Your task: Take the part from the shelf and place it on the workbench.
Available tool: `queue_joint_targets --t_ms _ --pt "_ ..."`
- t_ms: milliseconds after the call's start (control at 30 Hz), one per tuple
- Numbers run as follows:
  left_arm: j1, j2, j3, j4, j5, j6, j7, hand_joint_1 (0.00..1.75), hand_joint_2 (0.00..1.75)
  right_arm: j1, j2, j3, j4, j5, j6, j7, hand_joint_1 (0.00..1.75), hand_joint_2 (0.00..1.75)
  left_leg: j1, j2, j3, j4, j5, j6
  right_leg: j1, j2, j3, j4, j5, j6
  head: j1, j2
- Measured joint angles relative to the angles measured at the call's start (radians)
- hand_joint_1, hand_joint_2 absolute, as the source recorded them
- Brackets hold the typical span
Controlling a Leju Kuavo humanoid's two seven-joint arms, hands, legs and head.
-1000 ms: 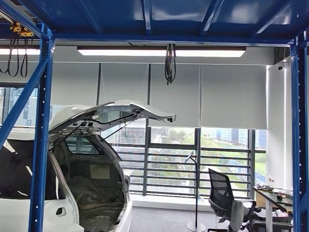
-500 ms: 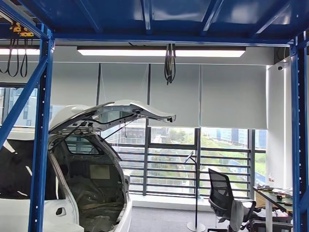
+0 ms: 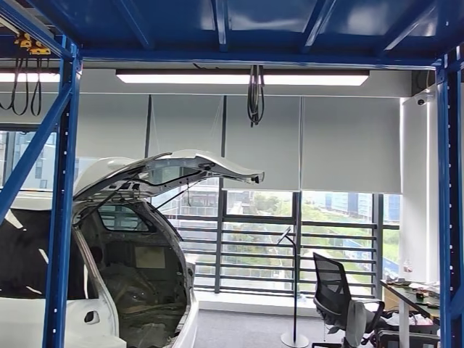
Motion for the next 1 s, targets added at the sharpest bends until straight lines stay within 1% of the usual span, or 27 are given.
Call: queue_joint_targets --t_ms 200,333,667,1000 --pt "-0.01 -0.006 -0.009 0.0 -0.006 0.005 0.002 0.0 0.0 -0.008 -0.011 0.0 0.052 -0.006 -0.018 -0.005 0.01 1.75 0.0 0.0 0.0 0.0 0.0 0.0 0.0 0.0 0.0 0.0 0.0 0.0 0.0 0.0" --pt "-0.014 -0.007 -0.014 0.0 -0.007 0.012 -0.002 0.0 0.0 -0.015 -0.018 0.0 0.071 -0.003 -0.022 -0.002 1.75 1.75 0.0 0.0 0.0 0.0 0.0 0.0 0.0 0.0 0.0 0.0 0.0 0.0 0.0 0.0" --pt "-0.023 -0.007 -0.016 0.0 -0.011 0.063 -0.022 0.0 0.0 -0.003 -0.069 0.0 0.09 0.035 -0.14 0.007 1.75 1.75 0.0 0.0 0.0 0.0 0.0 0.0 0.0 0.0 0.0 0.0 0.0 0.0 0.0 0.0" --pt "-0.031 -0.008 -0.017 0.0 -0.022 0.071 -0.046 0.0 0.0 0.001 -0.094 0.0 0.061 0.04 -0.194 0.006 1.75 1.75 0.0 0.0 0.003 0.0 0.0 0.0 0.0 0.0 0.002 0.0 0.0 0.0 0.0 0.0"
